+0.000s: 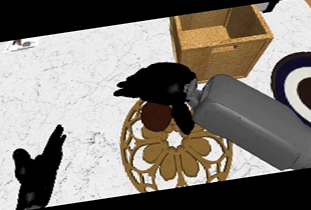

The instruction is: Pick the cupcake from the placemat and place it in the basket

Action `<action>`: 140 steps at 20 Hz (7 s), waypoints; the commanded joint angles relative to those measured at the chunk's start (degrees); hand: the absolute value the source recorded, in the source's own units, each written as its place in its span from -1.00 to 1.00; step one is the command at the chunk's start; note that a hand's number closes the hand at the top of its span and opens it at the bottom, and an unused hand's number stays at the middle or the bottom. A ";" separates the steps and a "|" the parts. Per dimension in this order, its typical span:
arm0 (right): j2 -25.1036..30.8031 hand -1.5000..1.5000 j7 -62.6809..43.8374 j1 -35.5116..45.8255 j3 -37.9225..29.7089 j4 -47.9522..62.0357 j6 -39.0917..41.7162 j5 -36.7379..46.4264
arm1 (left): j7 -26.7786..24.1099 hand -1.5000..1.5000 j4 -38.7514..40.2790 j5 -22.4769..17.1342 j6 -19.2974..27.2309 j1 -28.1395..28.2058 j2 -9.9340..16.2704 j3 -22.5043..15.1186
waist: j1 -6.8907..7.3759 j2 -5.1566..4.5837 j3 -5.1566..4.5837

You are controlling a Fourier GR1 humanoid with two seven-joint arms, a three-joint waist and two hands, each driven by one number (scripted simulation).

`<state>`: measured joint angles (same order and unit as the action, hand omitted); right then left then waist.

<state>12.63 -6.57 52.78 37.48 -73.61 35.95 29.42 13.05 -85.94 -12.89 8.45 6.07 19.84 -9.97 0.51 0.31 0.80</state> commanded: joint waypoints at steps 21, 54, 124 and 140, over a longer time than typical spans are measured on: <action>-6.99 -1.00 5.99 -3.31 2.65 13.27 -4.51 13.73 | 2.02 0.00 4.91 1.13 -2.31 0.91 -1.43 2.35 | -0.10 -0.45 -0.80; -12.60 1.00 -39.30 -11.22 3.11 11.98 -28.85 17.89 | 2.63 0.00 3.29 4.36 -2.96 1.73 -3.95 1.68 | 2.35 -0.11 -0.85; 0.88 -1.00 -27.57 1.67 -39.62 20.65 -57.23 15.36 | 3.45 0.00 0.85 5.74 -6.02 4.28 -5.00 6.30 | 0.00 -0.36 -0.78; 7.17 -1.00 -33.52 -4.99 -48.66 2.77 -57.17 9.53 | 1.31 0.00 6.05 8.26 -4.59 1.30 -7.72 7.25 | -1.50 -0.17 -0.83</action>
<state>18.05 -38.56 50.84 -9.09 -66.80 -21.03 39.85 14.09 -86.33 -5.53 3.13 7.21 13.92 -2.25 -0.55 0.67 0.74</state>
